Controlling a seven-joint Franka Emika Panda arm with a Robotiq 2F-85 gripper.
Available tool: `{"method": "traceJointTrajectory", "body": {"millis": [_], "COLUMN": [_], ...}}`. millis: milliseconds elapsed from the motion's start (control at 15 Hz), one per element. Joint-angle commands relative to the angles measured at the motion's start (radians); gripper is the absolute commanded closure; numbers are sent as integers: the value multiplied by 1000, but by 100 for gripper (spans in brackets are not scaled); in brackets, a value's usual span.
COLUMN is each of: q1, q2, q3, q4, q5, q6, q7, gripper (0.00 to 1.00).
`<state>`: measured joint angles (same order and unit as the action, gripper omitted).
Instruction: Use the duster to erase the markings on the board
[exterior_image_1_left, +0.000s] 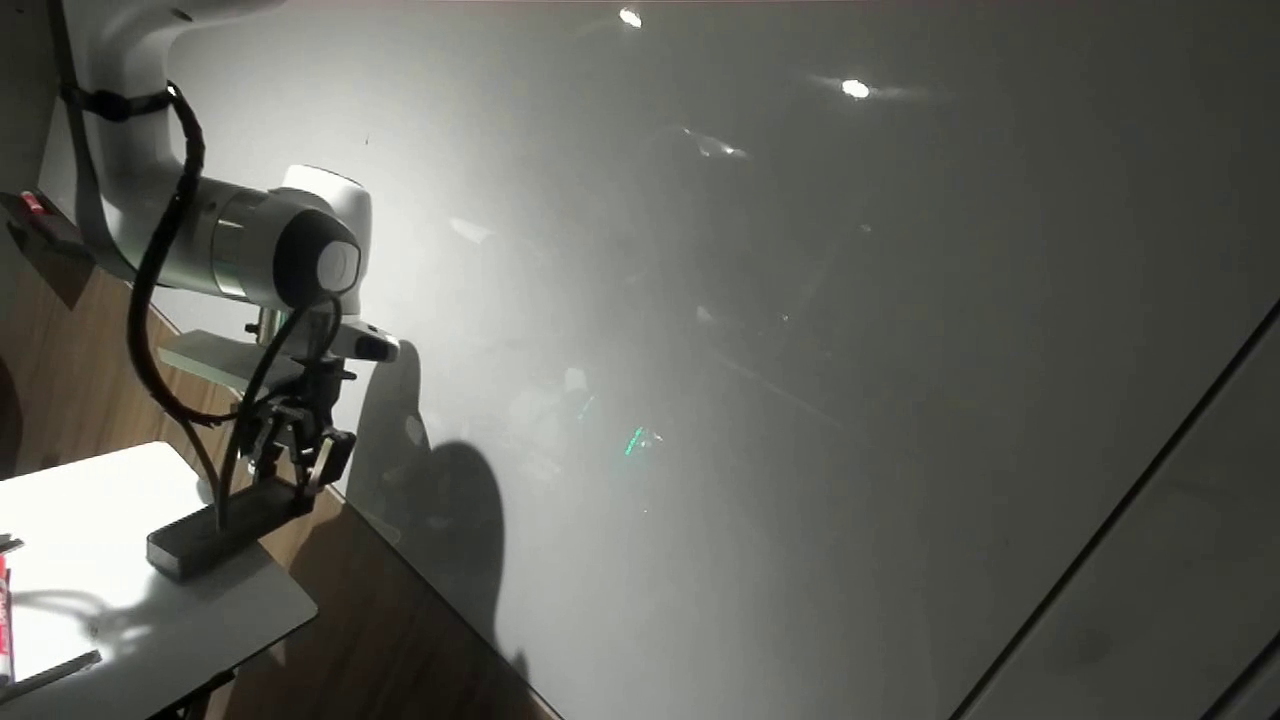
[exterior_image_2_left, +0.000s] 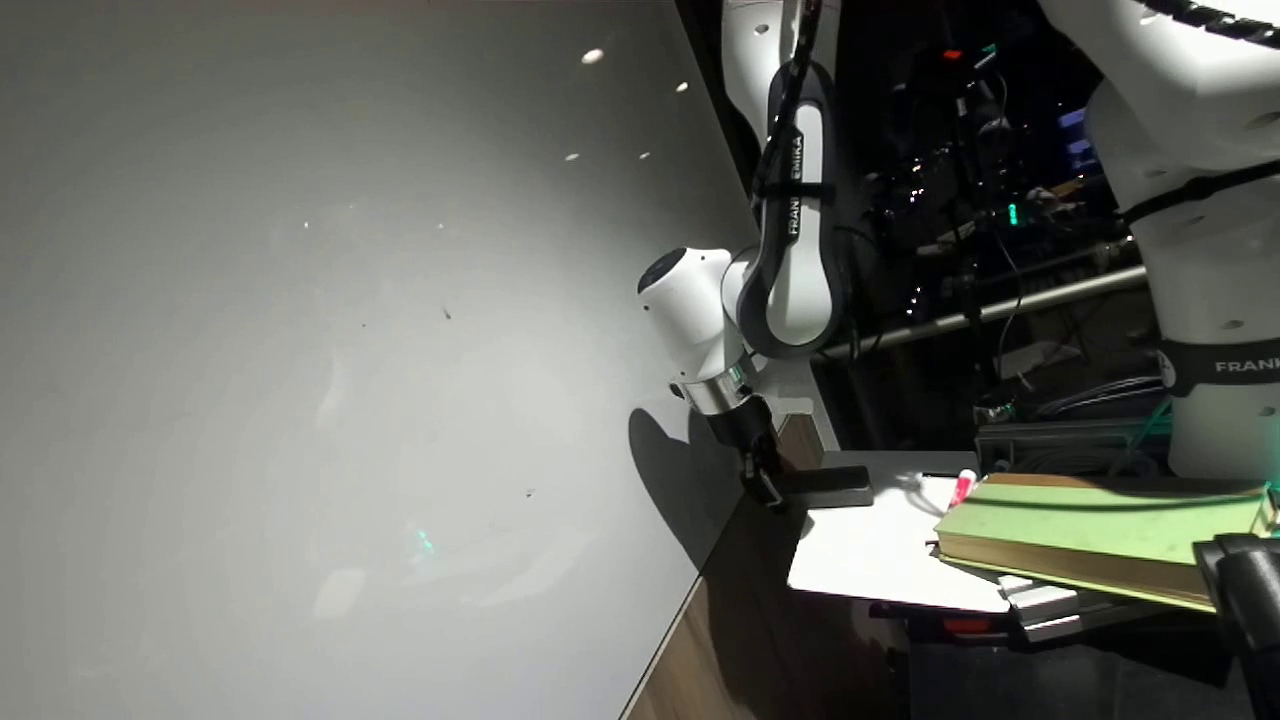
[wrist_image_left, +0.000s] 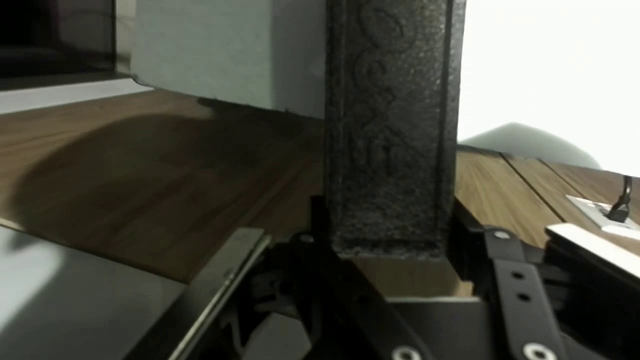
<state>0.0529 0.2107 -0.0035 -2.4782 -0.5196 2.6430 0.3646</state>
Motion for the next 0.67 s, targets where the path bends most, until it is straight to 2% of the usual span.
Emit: {"method": "traceJointTrajectory", "body": {"millis": [0,267,600], "q1": [14,36,52], "q2": [18,-4,11], "q3": [-25,-4,-9], "q4": [39,66,100], "q5": [119,224,258], "q6": [-100,-180,-191], "q7": [-2,5,17], "gripper": [69,69,69]}}
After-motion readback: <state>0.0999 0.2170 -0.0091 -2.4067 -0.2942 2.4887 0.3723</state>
